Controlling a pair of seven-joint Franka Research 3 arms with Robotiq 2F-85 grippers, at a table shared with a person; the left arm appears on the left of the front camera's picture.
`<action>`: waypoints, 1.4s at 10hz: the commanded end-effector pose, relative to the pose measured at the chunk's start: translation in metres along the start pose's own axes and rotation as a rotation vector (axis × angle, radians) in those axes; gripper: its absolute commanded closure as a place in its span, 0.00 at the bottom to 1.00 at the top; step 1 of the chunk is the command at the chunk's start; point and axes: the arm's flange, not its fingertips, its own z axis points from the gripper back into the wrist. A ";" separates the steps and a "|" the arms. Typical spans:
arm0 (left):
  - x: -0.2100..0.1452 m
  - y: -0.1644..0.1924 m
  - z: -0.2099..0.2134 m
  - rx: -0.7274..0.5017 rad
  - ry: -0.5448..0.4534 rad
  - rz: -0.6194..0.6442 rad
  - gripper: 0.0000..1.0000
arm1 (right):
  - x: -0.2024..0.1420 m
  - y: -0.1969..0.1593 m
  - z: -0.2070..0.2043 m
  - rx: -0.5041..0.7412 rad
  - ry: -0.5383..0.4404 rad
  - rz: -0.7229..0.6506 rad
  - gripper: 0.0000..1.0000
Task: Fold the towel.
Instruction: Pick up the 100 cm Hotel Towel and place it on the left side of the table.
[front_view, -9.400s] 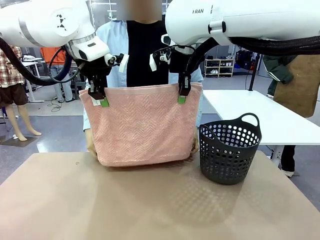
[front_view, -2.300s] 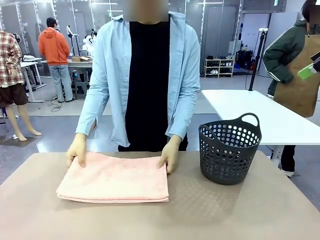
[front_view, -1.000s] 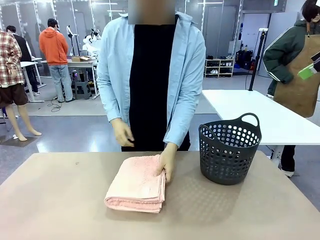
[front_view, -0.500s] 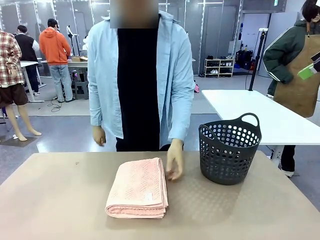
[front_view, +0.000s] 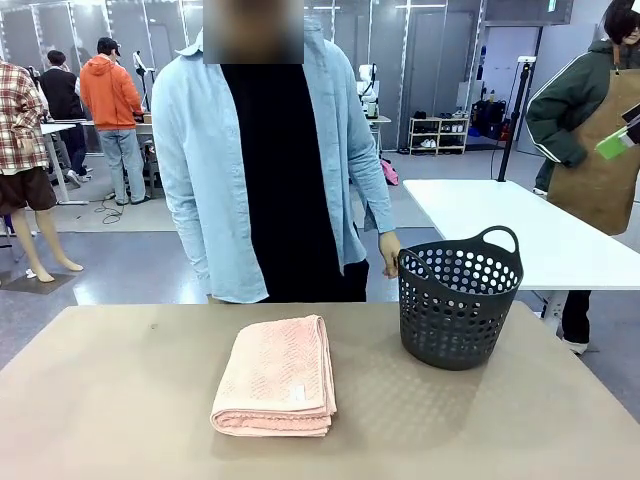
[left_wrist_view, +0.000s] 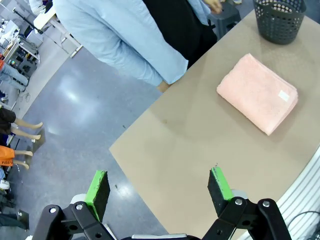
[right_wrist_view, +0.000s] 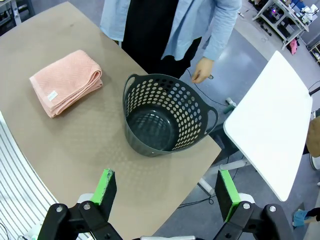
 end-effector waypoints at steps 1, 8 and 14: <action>-0.005 0.018 -0.023 0.004 0.046 0.129 0.00 | 0.002 0.001 0.002 -0.003 0.006 -0.022 0.00; -0.074 -0.040 -0.194 -0.466 0.075 0.458 0.00 | 0.002 0.001 0.002 -0.003 0.006 -0.022 0.00; -0.075 -0.109 -0.327 -0.753 0.097 0.818 0.00 | 0.002 0.001 0.002 -0.003 0.006 -0.022 0.00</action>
